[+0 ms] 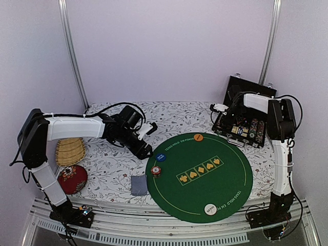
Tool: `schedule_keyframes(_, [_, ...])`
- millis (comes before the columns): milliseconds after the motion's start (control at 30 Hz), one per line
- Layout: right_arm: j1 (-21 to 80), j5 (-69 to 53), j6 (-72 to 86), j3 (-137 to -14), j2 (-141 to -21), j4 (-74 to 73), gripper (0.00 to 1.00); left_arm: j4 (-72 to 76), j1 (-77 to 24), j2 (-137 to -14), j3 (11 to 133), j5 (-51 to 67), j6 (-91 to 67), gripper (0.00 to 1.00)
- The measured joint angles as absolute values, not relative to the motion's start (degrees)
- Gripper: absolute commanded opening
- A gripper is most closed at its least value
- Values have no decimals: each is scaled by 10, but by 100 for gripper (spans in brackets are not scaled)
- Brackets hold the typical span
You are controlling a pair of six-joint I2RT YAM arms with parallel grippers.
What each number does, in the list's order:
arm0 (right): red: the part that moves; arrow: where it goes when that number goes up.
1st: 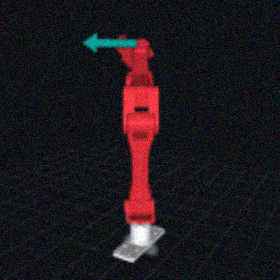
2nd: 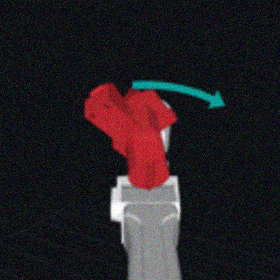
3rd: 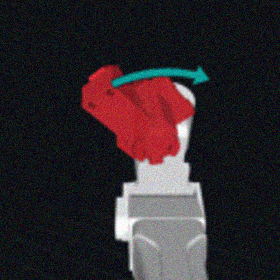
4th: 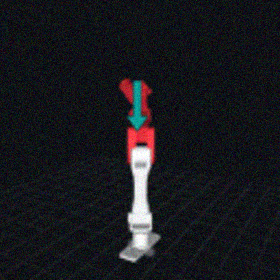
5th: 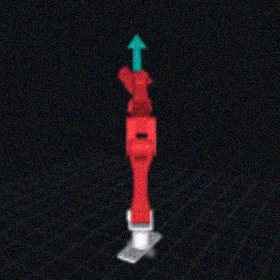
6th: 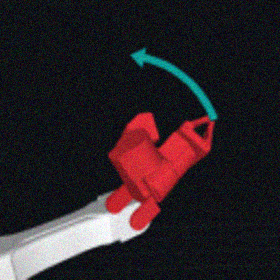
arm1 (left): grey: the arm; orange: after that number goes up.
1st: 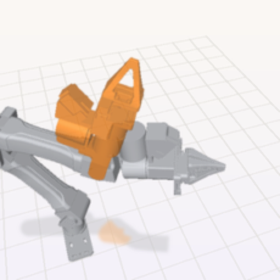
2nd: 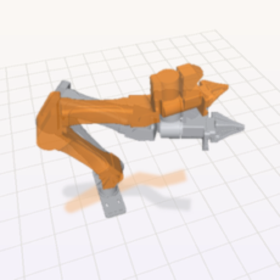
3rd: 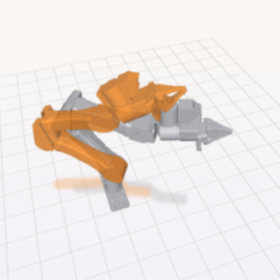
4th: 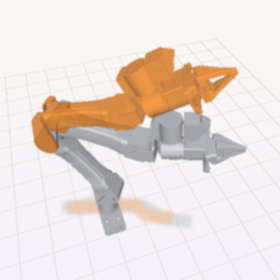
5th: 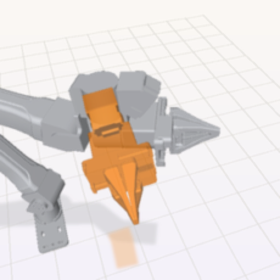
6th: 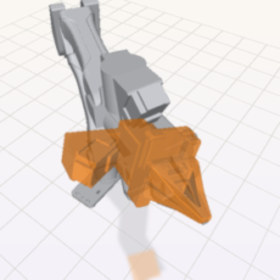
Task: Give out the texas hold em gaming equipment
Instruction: Pick up the pile of poker chips from the chip case.
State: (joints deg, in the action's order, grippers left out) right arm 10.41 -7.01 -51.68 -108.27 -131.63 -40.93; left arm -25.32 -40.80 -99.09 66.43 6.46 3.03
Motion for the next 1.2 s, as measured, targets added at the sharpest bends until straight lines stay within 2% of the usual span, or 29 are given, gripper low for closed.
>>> schedule_keyframes(167, [104,-70,-517,-1081,-1316,-404,50,-253,-408,-997,664,67,30,83])
schedule_keyframes(533, [105,-88,-519,-1078,-1311,-417,49,-253,-408,-1001,662,69,30,84])
schedule_keyframes(900, [116,-84,-523,-1075,-1307,-428,60,-253,-408,-1004,660,71,30,83])
schedule_keyframes(1200, [112,-81,-519,-1116,-1333,-427,62,-253,-407,-1004,658,71,31,83])
